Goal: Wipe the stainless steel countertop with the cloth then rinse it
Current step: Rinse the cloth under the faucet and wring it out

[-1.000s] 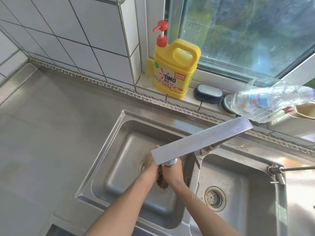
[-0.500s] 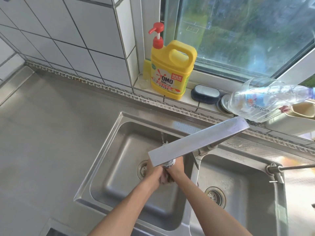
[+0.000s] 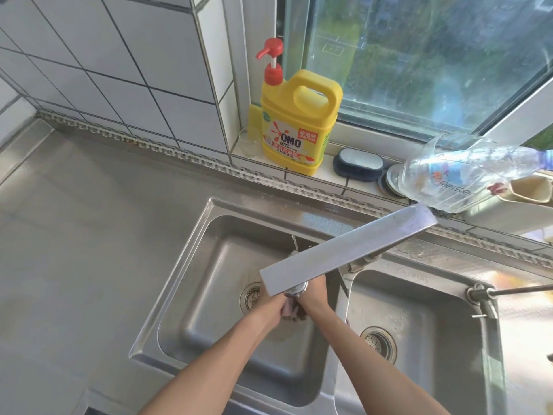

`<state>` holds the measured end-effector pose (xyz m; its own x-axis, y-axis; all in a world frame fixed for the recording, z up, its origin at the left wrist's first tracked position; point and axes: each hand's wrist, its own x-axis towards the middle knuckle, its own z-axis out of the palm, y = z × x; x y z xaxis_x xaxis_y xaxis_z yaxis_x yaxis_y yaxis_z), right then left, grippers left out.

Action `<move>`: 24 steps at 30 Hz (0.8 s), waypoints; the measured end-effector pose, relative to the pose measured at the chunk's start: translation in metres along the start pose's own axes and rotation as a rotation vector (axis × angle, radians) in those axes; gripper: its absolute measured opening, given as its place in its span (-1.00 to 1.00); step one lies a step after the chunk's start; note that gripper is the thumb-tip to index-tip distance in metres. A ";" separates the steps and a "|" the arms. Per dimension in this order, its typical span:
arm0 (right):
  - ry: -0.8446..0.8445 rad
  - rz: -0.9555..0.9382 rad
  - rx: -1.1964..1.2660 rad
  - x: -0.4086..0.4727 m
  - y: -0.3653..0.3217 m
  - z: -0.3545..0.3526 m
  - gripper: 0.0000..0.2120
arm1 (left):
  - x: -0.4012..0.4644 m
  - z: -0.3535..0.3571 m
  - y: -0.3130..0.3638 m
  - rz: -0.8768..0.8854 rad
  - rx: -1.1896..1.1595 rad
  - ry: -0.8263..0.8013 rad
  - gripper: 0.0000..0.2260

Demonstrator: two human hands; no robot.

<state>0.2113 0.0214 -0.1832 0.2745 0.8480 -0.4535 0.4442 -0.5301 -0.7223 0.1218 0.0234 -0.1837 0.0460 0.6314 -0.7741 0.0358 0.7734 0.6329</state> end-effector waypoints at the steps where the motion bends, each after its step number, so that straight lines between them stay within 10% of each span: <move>1: -0.034 0.004 -0.006 -0.009 -0.001 0.005 -0.82 | 0.004 -0.006 0.002 -0.038 -0.010 0.025 -0.49; 24: -0.067 -0.032 -0.101 -0.012 -0.002 0.009 -0.79 | 0.013 -0.005 0.007 -0.051 0.136 -0.002 -0.55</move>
<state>0.1994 0.0118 -0.1813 0.2024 0.8605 -0.4674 0.5363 -0.4968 -0.6824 0.1174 0.0376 -0.1892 0.0430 0.5916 -0.8051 0.1726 0.7893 0.5892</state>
